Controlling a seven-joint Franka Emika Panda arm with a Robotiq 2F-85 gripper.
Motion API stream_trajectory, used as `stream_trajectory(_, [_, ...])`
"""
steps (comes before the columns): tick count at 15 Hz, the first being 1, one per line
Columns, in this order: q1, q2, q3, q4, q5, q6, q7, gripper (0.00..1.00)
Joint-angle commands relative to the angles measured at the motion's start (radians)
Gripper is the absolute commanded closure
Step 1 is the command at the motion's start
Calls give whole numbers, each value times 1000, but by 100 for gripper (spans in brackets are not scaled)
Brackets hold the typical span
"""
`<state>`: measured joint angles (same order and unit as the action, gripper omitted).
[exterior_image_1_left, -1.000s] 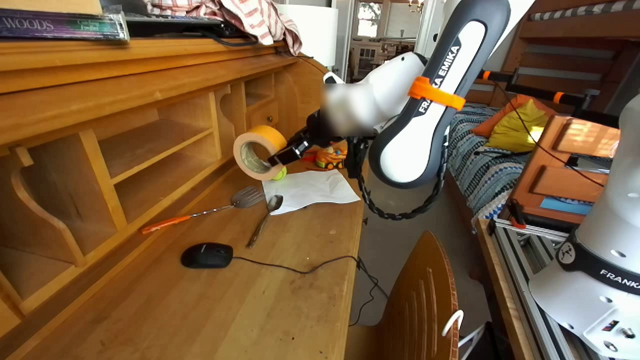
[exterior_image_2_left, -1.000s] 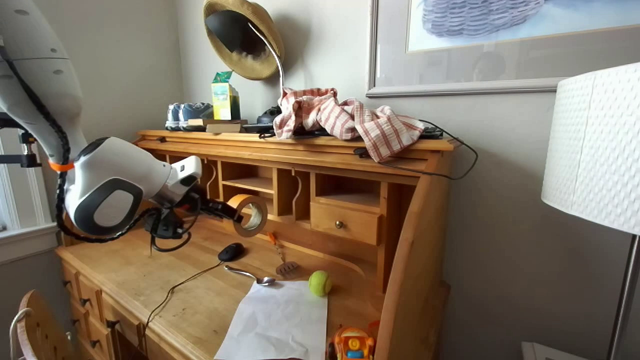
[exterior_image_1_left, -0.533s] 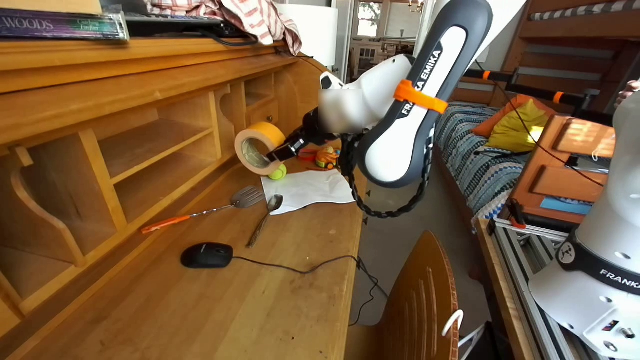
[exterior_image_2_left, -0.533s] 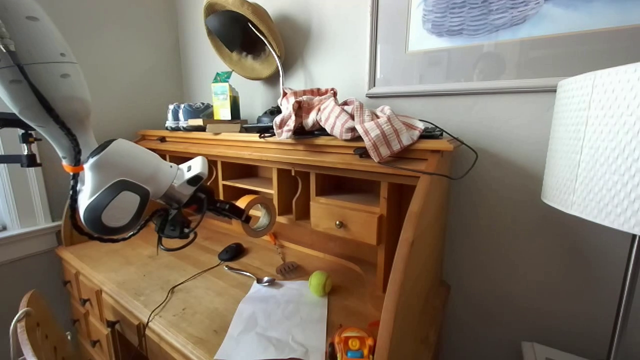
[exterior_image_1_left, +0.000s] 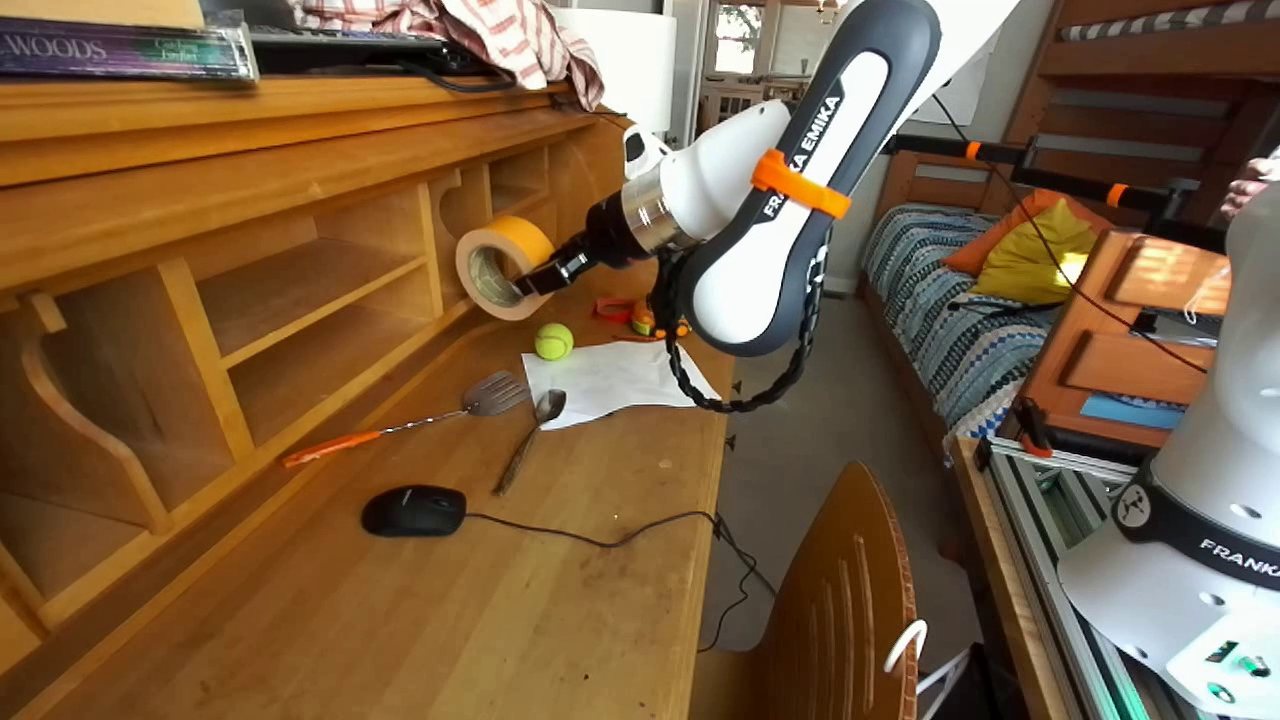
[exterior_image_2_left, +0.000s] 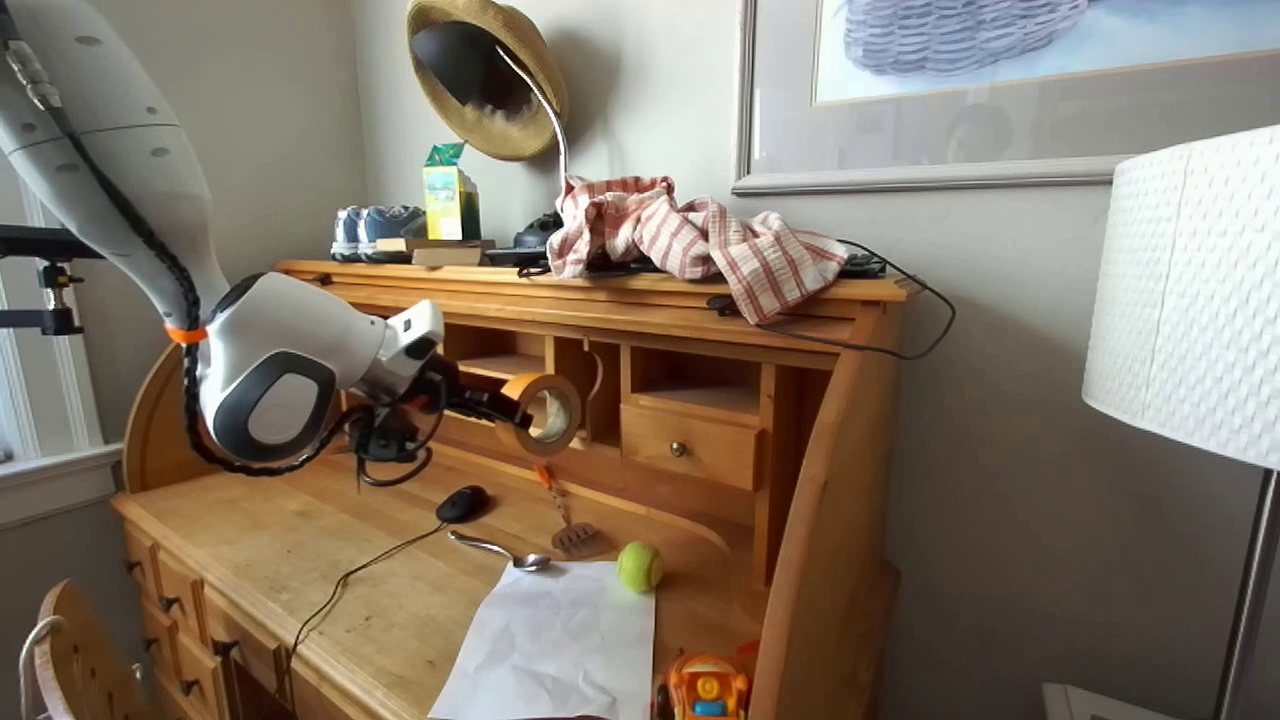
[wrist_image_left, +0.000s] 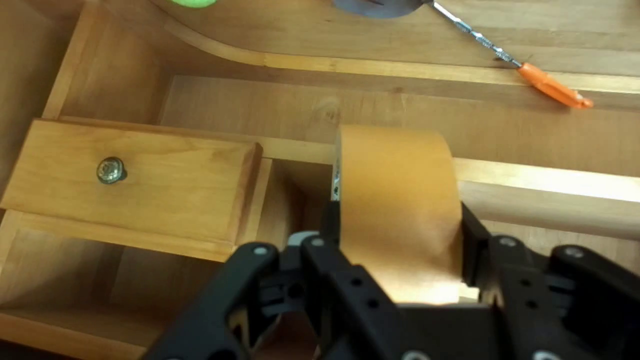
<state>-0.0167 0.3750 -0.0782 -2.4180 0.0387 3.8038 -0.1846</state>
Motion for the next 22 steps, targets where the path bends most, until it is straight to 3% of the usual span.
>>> stream_trajectory(1, [4, 26, -5, 50, -23, 15, 7, 71])
stream_trajectory(10, [-37, 46, 19, 84, -102, 23, 64, 71])
stream_trajectory(15, [-136, 55, 71, 83, -296, 50, 178, 71])
stream_trajectory(22, [-177, 63, 59, 78, -307, 62, 194, 71])
